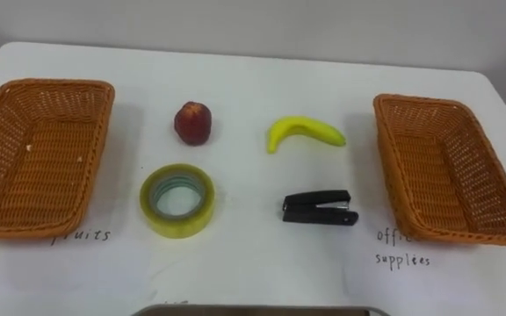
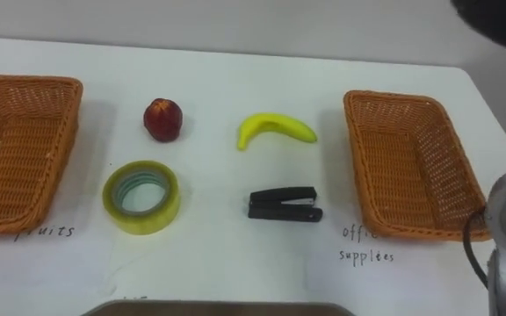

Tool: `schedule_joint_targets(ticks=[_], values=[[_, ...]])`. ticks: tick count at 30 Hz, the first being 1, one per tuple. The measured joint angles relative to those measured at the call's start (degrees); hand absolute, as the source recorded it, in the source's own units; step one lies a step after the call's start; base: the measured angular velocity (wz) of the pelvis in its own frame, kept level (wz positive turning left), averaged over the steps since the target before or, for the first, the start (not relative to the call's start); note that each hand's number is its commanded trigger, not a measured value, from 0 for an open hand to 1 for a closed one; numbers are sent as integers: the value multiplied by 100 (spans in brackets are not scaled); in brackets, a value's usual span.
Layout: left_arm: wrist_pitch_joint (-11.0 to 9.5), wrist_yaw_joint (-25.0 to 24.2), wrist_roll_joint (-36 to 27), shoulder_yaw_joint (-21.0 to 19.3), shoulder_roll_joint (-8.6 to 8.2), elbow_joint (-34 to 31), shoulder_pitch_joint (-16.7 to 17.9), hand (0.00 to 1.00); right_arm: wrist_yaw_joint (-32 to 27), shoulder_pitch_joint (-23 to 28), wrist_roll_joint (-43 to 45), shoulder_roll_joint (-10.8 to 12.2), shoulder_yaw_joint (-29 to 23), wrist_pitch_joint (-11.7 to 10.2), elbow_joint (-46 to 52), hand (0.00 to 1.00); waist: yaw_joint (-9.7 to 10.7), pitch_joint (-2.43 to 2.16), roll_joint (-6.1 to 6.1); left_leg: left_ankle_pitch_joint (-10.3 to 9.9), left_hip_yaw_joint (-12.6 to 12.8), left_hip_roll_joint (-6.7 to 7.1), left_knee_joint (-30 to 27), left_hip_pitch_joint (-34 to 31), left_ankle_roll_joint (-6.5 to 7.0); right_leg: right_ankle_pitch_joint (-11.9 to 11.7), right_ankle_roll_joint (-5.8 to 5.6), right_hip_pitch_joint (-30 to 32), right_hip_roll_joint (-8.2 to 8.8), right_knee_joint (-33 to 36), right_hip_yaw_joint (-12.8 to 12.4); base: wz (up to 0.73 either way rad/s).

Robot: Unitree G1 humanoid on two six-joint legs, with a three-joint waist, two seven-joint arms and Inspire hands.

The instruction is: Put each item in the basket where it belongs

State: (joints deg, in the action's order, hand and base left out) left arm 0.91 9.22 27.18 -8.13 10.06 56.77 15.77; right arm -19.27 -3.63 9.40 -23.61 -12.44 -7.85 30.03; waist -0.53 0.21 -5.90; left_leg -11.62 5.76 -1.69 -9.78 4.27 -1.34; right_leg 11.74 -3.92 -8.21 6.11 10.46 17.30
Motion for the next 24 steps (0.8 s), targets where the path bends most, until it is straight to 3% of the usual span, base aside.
schedule_joint_targets(ticks=[5, 13, 24], values=[[1, -133, 0, 145, 19, -15, -8, 0, 573, -28, -37, -5, 297, 51, -1, 0, -33, -12, -44, 1, -46, 3, 6, 9, -1, 0, 0, -23, -1, -8, 2, 4], [-7, -262, 4, 233, 91, 16, -33, 0, 1473, -30, -32, -13, 681, 163, -7, 0, -166, 42, -176, 2, -124, 20, 5, -7, -3, -1, 1, -86, -9, -86, 20, 6], [-4, -333, 183, 235, 169, 125, -187, 0, 2299, 26, 86, -23, 928, 227, -301, 0, -273, 18, -215, 2, -181, 32, 6, -26, -3, -2, 2, -88, -9, -92, -15, 3]])
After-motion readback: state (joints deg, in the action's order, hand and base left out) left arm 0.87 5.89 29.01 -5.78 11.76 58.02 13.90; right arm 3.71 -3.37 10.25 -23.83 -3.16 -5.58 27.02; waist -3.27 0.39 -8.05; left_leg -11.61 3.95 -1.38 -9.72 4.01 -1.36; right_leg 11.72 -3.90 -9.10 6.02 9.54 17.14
